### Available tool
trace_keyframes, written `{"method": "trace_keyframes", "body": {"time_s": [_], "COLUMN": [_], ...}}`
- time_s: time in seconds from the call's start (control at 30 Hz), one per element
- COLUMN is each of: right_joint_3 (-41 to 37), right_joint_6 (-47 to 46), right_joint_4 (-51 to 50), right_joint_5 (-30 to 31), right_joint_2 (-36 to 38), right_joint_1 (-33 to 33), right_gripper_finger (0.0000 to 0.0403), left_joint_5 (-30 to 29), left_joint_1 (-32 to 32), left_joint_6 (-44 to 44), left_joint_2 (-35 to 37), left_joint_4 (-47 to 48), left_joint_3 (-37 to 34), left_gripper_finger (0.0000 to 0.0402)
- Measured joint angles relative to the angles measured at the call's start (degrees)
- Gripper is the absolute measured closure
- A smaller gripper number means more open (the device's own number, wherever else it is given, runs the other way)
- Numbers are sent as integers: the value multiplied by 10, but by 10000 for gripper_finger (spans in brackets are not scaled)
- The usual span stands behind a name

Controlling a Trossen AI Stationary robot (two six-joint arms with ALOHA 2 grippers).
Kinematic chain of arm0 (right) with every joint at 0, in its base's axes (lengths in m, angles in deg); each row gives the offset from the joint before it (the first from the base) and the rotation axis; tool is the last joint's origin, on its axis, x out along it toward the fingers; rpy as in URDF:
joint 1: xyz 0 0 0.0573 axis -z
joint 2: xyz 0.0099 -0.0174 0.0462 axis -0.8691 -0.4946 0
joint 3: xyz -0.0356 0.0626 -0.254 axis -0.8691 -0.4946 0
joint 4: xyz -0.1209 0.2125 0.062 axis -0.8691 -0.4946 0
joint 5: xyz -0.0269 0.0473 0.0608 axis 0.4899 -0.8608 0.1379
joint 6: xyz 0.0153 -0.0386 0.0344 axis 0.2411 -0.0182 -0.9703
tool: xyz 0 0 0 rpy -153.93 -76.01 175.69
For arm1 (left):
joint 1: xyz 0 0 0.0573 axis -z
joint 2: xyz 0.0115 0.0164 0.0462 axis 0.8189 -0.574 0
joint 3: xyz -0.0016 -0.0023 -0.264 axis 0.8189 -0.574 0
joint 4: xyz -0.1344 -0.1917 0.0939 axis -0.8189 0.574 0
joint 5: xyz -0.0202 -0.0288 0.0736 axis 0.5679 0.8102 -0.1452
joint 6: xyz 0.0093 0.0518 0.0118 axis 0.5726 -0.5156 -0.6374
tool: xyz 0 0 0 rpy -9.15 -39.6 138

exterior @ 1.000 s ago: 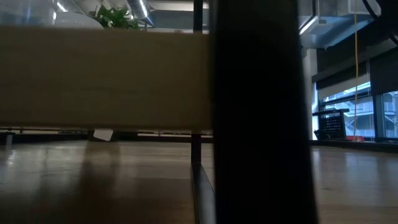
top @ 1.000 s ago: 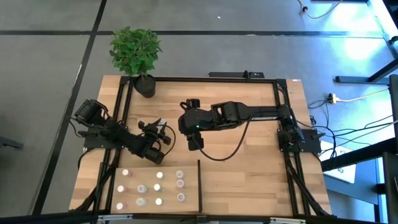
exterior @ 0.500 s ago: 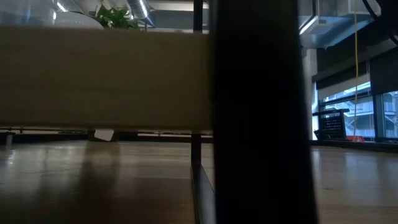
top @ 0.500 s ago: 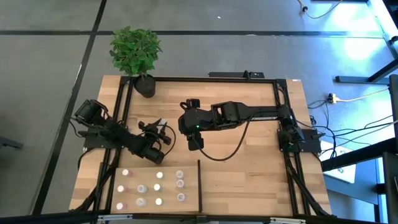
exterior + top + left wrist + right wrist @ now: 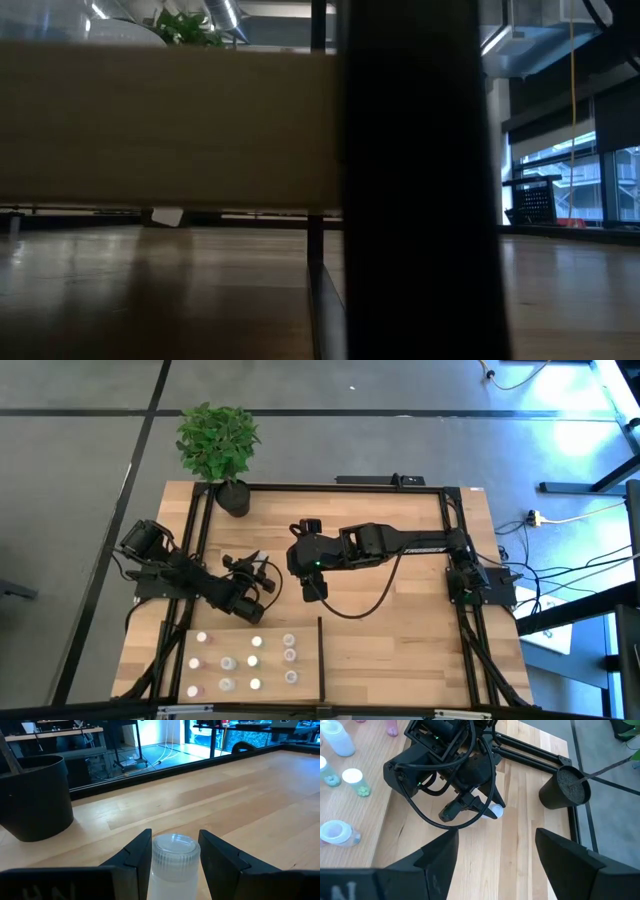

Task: Pick and place medicine bottles onto shelf by color
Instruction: Put the white pill bottle on the shelf aligned with the other white pill bottles

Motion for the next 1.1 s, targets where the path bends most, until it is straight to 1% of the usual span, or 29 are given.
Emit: {"method": "trace_keyframes", "body": {"time_s": [0.17, 0.57, 0.77, 0.87, 0.93, 1.1], "right_joint_3": [0, 0, 0, 0, 0, 0], "right_joint_6": [0, 0, 0, 0, 0, 0], "right_joint_4": [0, 0, 0, 0, 0, 0], "right_joint_5": [0, 0, 0, 0, 0, 0], "right_joint_2": [0, 0, 0, 0, 0, 0], "right_joint_1": [0, 0, 0, 0, 0, 0], "right_gripper_finger": [138, 138, 138, 138, 138, 138], "left_joint_5": [0, 0, -6, -9, -9, -1], "left_joint_1": [0, 0, 10, 20, 25, 39], "left_joint_6": [1, 12, 10, 7, -15, -120], "left_joint_2": [0, 0, 10, 35, 60, 144], "left_joint_4": [-1, 1, 4, 21, 35, 40], "left_joint_3": [0, 0, 0, 0, 0, 0], "left_gripper_finger": [258, 191, 182, 182, 182, 181]}}
